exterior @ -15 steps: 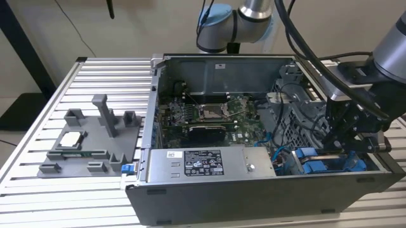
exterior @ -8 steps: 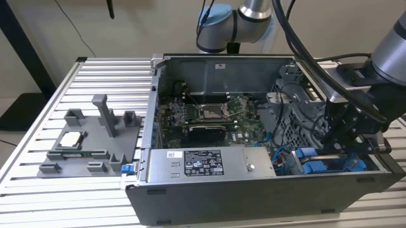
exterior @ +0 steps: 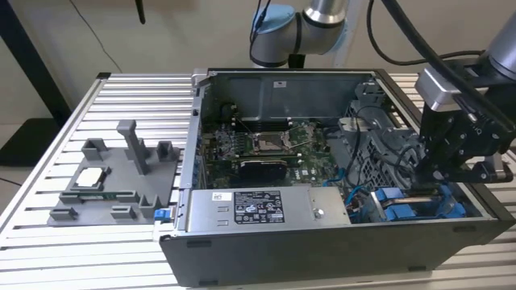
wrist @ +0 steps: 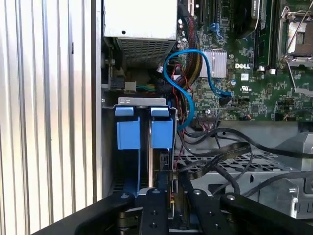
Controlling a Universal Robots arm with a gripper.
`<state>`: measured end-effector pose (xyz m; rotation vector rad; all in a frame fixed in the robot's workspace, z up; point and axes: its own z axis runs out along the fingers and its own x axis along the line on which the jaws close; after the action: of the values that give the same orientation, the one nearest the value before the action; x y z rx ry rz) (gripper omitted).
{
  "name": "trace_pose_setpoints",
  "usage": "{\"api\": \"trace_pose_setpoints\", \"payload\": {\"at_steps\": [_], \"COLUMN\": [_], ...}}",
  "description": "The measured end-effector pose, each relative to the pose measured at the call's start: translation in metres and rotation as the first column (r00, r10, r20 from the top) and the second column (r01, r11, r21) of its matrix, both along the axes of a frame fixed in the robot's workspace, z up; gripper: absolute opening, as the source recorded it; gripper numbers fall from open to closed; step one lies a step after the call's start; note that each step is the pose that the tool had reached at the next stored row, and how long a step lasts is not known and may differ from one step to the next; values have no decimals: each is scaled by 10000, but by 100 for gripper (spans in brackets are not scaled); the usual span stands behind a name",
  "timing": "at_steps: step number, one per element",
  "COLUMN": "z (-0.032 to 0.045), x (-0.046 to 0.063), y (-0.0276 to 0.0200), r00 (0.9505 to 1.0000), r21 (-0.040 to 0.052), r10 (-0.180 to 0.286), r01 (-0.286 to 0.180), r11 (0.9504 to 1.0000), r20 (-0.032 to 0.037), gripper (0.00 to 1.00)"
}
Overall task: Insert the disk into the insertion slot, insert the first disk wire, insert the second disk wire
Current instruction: 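Insert the second disk wire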
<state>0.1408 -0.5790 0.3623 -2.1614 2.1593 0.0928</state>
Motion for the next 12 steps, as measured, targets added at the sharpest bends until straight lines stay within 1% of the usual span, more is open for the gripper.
{"api": "trace_pose_setpoints", "payload": {"at_steps": [3, 12], "z": [37, 44], "x": [0, 0], "y": [0, 0], "r00": [10000, 10000], "r21": [1, 0], "r10": [-3, -4], "r01": [3, 4], "r11": [10000, 10000], "r20": [0, 0], "gripper": [24, 24]}}
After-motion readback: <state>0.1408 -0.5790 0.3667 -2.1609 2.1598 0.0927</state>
